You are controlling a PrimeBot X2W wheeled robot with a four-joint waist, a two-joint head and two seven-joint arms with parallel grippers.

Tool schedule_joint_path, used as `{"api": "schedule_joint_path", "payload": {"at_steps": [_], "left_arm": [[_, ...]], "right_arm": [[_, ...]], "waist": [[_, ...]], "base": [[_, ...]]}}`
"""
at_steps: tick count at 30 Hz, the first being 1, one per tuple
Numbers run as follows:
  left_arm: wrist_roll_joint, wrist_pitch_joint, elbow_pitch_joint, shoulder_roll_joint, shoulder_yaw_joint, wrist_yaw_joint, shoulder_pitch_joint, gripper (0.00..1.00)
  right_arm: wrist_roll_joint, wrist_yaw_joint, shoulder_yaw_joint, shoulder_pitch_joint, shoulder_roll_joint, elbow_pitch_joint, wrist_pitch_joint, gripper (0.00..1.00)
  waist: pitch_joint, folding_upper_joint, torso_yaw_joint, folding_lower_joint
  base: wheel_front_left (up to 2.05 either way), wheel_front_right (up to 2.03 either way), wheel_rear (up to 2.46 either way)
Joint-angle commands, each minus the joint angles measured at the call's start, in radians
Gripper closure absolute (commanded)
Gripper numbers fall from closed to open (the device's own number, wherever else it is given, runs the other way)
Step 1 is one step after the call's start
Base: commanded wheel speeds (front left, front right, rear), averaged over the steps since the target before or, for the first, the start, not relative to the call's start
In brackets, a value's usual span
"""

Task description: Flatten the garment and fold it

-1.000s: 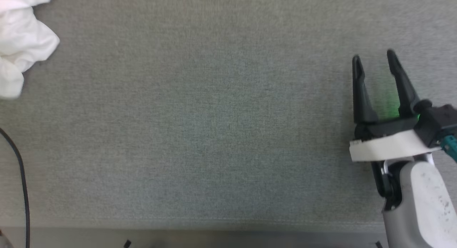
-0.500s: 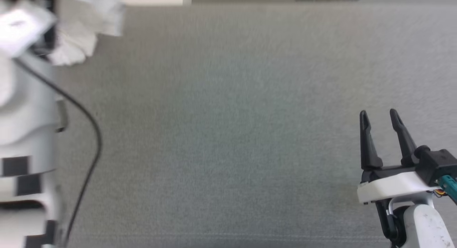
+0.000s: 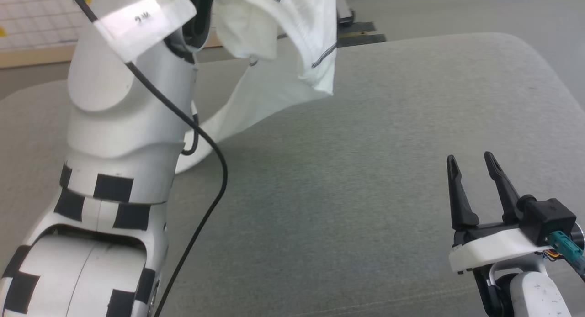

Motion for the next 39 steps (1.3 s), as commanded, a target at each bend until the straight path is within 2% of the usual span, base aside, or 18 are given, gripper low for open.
{"api": "schedule_joint_path", "payload": {"at_steps": [1,4,6,10,17,21,25,26,27,28,32,39], "left_arm": [[-0.041,-0.017,0.004,-0.009,-0.005,0.003,-0.034,1.00],[-0.121,-0.036,0.011,-0.015,-0.054,0.015,-0.042,1.00],[-0.190,-0.044,0.019,-0.016,-0.121,0.034,-0.029,1.00],[-0.247,-0.019,0.078,-0.016,-0.261,0.065,0.039,1.00],[-0.255,0.113,0.302,-0.016,-0.444,0.080,0.222,1.00],[-0.285,0.205,0.399,-0.016,-0.510,0.063,0.312,1.00],[-0.310,0.304,0.476,-0.016,-0.553,0.068,0.364,1.00],[-0.313,0.329,0.490,-0.016,-0.562,0.070,0.371,0.65],[-0.318,0.352,0.501,-0.016,-0.570,0.069,0.376,0.07],[-0.325,0.359,0.501,-0.016,-0.572,0.066,0.379,0.00],[-0.326,0.271,0.475,-0.013,-0.556,0.075,0.373,0.00],[-0.307,-0.109,0.329,0.042,-0.462,0.102,0.401,0.00]], "right_arm": [[0.000,-0.002,0.003,0.014,-0.001,-0.006,0.006,0.00],[0.001,-0.002,0.013,0.017,-0.001,-0.007,0.011,0.00],[0.006,-0.002,0.022,0.015,-0.001,-0.008,0.013,0.00],[0.012,-0.002,0.030,0.011,-0.001,-0.008,0.013,0.00],[0.020,-0.002,0.029,0.003,-0.001,-0.007,0.008,0.00],[0.029,-0.002,0.044,-0.009,-0.001,-0.006,0.004,0.00],[0.037,-0.002,0.050,-0.021,-0.001,0.000,-0.002,0.00],[0.037,-0.002,0.049,-0.023,-0.001,0.002,-0.004,0.00],[0.038,-0.002,0.049,-0.024,-0.001,0.005,-0.006,0.00],[0.037,-0.002,0.046,-0.024,-0.001,0.007,-0.007,0.00],[0.030,-0.002,0.032,-0.019,-0.001,0.010,-0.008,0.00],[0.001,-0.002,-0.003,-0.015,-0.001,-0.012,0.003,0.00]], "waist": [[-0.030,-0.0001,-0.070,0.0001],[-0.024,-0.0001,-0.096,0.0001],[-0.016,-0.0001,-0.113,0.0001],[0.006,-0.0001,-0.135,0.0001],[0.049,-0.0001,-0.148,0.0001],[0.068,-0.0001,-0.154,0.0001],[0.082,-0.0001,-0.149,0.0001],[0.084,-0.0001,-0.147,0.0001],[0.086,-0.0001,-0.143,0.0001],[0.087,-0.0001,-0.138,0.0001],[0.083,-0.0001,-0.110,0.0001],[0.044,-0.0001,-0.052,0.0001]], "base": [[0.00,0.00,0.00],[0.00,0.00,0.00],[0.00,0.00,0.00],[0.00,0.00,0.00],[0.00,0.00,0.00],[0.00,0.00,0.00],[0.00,0.00,0.00],[0.00,0.00,0.00],[0.00,0.00,0.00],[0.00,0.00,0.00],[0.00,0.00,0.00],[0.00,0.00,0.00]]}}
